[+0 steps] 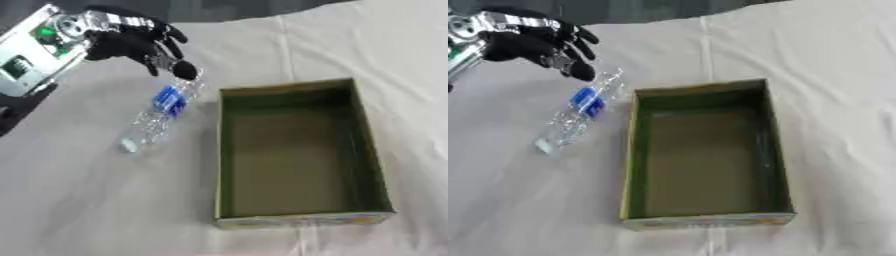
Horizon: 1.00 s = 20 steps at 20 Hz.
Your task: Pick up objects on the table and place them in the box.
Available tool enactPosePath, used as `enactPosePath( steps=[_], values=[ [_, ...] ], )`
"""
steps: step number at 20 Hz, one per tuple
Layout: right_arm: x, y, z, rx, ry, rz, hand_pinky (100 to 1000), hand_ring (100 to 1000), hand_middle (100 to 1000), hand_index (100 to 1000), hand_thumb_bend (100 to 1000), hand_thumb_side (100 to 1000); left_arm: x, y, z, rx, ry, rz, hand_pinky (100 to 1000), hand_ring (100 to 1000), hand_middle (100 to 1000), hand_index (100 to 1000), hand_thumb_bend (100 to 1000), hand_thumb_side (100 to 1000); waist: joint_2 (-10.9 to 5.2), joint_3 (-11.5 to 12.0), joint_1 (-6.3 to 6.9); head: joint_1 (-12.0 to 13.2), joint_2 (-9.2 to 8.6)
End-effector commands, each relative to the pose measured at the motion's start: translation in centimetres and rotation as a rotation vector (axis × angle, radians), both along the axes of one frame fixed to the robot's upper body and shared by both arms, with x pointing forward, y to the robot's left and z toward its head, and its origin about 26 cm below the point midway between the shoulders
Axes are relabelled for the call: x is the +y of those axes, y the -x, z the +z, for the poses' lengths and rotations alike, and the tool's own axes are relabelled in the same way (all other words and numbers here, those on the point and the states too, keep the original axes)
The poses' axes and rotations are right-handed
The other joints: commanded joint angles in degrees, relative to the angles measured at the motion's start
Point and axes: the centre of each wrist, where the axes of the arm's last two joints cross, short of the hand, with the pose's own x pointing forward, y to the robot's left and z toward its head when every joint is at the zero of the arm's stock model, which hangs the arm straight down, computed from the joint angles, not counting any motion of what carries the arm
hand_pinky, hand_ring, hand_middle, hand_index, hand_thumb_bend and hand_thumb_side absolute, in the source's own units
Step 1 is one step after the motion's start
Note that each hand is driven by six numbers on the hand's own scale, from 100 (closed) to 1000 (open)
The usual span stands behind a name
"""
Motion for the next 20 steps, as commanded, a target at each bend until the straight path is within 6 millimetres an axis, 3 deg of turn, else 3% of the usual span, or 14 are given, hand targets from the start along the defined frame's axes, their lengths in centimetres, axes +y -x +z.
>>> enactPosePath(
  steps=[1,9,20],
  values=[
    [-0.4,0.3,1.0,-0.022,0.028,-0.010,691,772,887,742,336,1000,0.8,-0.3,1.0,-0.029,-0.043,0.007,668,799,748,954,1000,492,-1.20,0.2,-0.12,-0.9,-0.20],
    [-0.5,0.3,1.0,-0.021,0.034,-0.009,692,773,888,744,344,1000,1.6,0.1,-0.7,-0.035,-0.174,-0.058,671,800,716,959,1000,508,-0.95,0.1,0.09,-1.2,-0.20],
    [-0.5,0.4,1.0,-0.021,0.041,-0.007,693,775,890,745,357,1000,2.1,0.2,-1.8,0.008,-0.198,-0.077,667,797,721,959,1000,520,-0.62,-0.2,0.31,-1.4,-0.20]
  ],
)
